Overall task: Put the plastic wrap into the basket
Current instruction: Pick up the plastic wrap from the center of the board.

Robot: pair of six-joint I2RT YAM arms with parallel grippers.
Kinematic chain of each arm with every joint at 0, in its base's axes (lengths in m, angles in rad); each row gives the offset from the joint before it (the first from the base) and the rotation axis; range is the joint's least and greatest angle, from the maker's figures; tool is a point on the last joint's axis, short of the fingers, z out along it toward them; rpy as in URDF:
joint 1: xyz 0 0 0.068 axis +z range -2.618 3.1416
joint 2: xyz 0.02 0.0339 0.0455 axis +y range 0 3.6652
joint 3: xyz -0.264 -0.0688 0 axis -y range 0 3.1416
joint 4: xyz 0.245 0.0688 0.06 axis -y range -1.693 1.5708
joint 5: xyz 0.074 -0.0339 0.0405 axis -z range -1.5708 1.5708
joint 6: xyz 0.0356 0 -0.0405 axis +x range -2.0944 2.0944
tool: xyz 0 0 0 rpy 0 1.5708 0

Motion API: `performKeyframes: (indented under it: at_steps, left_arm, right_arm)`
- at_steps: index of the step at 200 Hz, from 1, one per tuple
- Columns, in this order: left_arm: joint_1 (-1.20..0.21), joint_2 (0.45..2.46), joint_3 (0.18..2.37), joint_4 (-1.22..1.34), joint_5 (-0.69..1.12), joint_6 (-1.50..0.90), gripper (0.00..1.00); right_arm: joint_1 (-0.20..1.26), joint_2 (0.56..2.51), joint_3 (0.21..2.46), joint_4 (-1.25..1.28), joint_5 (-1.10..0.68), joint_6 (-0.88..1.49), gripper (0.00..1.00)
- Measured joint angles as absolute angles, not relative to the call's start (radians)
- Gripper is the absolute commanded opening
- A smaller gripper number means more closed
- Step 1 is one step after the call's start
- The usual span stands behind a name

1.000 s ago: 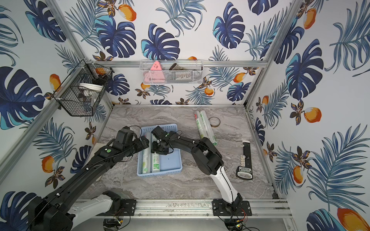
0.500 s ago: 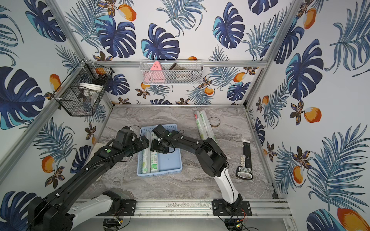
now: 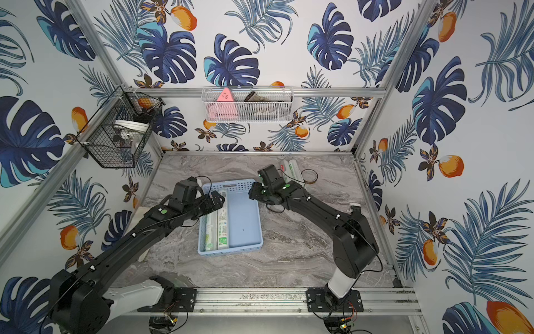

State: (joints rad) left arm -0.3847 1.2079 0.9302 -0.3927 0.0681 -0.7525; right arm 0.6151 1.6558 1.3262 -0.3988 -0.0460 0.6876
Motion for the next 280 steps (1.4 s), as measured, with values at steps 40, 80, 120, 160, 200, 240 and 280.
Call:
performKeyframes:
  at_steps: [40,80,120,160,200,240,280]
  left_arm:
    - [-0.566,1.393,1.083,-0.363,0.054,-0.73,0.99]
    - [-0.688,1.61,1.255,-0.353,0.039,-0.711,0.99]
    - [-0.772,1.805,1.484,-0.397,0.002,-0.697,0.99]
    - [-0.789,1.902,1.603,-0.436,-0.018,-0.684,0.99]
    - [-0.788,1.91,1.613,-0.454,-0.035,-0.682,0.99]
    - [-0.788,1.908,1.61,-0.459,-0.062,-0.682,0.99]
    - [-0.784,1.909,1.623,-0.465,-0.101,-0.682,0.99]
  right_arm:
    - [0.426,1.63,1.295,-0.432,-0.066,0.592,0.64]
    - [0.295,1.69,1.326,-0.492,-0.128,0.503,0.64]
    - [0.218,1.77,1.396,-0.526,-0.18,0.44,0.65]
    - [0.195,1.881,1.511,-0.579,-0.198,0.399,0.65]
    - [0.193,1.975,1.61,-0.627,-0.198,0.369,0.64]
    - [0.195,2.091,1.74,-0.683,-0.173,0.343,0.63]
    - [0.202,2.181,1.843,-0.744,-0.148,0.315,0.63]
